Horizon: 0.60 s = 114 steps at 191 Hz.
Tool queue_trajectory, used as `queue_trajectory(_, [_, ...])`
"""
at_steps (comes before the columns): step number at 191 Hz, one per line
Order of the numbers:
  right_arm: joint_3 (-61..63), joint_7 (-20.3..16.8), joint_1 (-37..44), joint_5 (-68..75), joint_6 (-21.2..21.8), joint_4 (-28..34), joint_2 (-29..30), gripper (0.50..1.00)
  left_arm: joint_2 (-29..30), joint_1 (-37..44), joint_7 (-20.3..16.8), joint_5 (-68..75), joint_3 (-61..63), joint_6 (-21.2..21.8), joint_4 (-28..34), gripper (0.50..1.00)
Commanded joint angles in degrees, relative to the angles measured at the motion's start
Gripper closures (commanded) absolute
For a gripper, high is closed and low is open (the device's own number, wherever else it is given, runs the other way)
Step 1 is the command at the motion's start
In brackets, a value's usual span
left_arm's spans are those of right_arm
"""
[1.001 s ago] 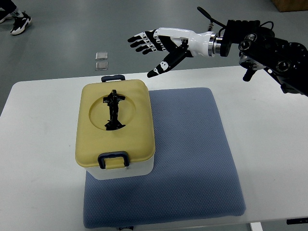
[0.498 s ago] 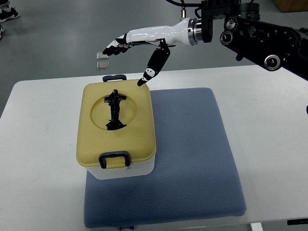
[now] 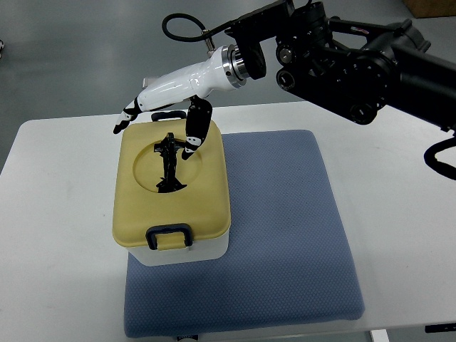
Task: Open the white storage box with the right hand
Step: 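Lower the right hand onto the lid and position fingers around the handle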
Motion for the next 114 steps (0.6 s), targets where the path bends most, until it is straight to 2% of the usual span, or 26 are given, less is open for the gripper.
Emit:
queue_trajectory(1, [-1.43, 0.71, 0.05, -2.22, -0.31, 0.78, 0.11, 0.576, 0.0, 0.0, -0.01, 0.0, 0.0, 0.0, 0.0, 0.5])
queue_trajectory(46, [-1.87, 0.89, 0.48, -2.66, -2.68, 1.4, 0.72, 0.576, 0.0, 0.0, -0.01, 0.0, 0.0, 0.0, 0.0, 0.5])
queue_trajectory(74, [-1.87, 0.89, 0.22, -2.66, -7.08, 1.66, 1.43, 0.581, 0.0, 0.0, -0.01, 0.0, 0.0, 0.0, 0.0, 0.5])
queue_trajectory(114, [-5.56, 1.5, 0.05, -4.33, -8.66, 1.58, 1.52, 0.581, 0.0, 0.0, -0.01, 0.0, 0.0, 0.0, 0.0, 0.5])
